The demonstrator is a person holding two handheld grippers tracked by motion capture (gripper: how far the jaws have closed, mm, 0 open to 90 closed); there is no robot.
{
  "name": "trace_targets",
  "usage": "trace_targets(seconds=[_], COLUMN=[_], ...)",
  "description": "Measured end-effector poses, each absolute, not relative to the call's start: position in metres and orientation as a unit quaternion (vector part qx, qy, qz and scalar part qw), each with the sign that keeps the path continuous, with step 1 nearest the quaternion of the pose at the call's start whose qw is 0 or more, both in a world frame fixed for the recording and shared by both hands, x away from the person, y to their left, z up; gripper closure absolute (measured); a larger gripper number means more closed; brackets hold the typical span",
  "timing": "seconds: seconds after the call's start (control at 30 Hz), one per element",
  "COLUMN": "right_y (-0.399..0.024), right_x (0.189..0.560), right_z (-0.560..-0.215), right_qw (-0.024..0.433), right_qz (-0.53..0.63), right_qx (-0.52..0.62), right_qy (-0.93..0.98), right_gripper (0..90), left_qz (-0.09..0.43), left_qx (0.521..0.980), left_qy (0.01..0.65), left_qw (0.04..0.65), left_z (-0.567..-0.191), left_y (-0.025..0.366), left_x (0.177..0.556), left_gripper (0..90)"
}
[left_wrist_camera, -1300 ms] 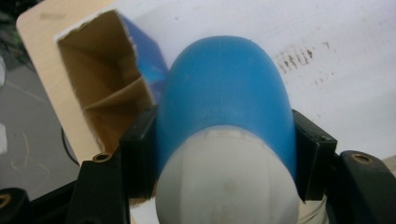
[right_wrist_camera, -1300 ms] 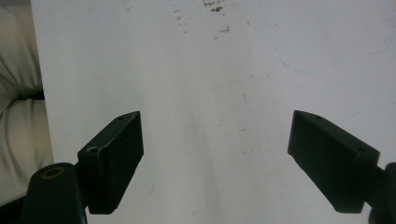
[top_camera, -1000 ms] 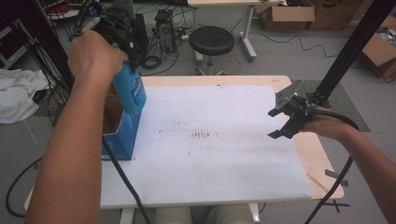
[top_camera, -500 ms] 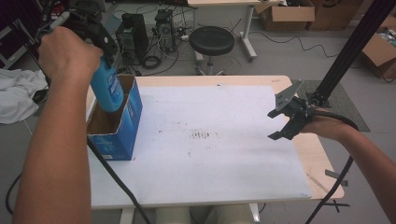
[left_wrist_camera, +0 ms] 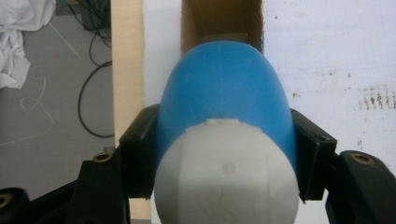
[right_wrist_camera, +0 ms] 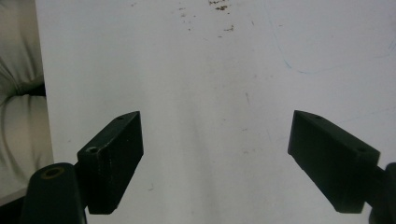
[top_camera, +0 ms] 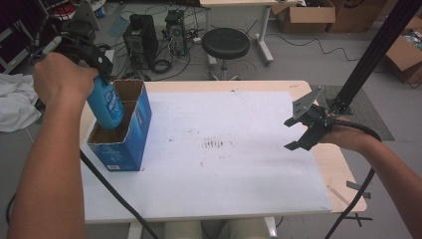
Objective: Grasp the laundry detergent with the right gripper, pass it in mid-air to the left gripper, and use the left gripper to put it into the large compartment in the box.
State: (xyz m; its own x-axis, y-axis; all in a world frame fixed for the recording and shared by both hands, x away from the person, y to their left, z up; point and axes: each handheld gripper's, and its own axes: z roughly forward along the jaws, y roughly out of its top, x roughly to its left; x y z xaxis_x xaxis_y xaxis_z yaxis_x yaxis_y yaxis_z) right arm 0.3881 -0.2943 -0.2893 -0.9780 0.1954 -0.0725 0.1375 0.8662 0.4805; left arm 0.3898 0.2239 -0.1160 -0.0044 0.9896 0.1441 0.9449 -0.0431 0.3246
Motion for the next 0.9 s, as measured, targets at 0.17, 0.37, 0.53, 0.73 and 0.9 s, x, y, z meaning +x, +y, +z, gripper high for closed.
trace_targets(seconds=[0.17,0.37,0.53,0.73,0.9], right_y=[-0.294,-0.296,-0.297,-0.3,-0.302], right_x=[0.39,0.391,0.391,0.39,0.391], right_z=[-0.292,-0.296,-0.298,-0.301,-0.305], right_qw=[0.058,0.055,0.055,0.054,0.051], right_qz=[0.245,0.256,0.255,0.252,0.245], right_qx=[0.087,0.093,0.094,0.1,0.103], right_qy=[0.964,0.961,0.961,0.961,0.963], right_gripper=[17.9,18.0,17.9,17.9,18.1], left_qz=[0.164,0.16,0.162,0.162,0.161], left_qx=[0.71,0.723,0.734,0.738,0.742], left_qy=[0.682,0.669,0.658,0.654,0.65], left_qw=[0.065,0.062,0.052,0.046,0.035], left_z=[-0.133,-0.158,-0.187,-0.214,-0.239], left_y=[0.226,0.226,0.223,0.227,0.23], left_x=[0.394,0.4,0.405,0.408,0.409], left_gripper=[38.5,38.5,38.5,38.5,38.5])
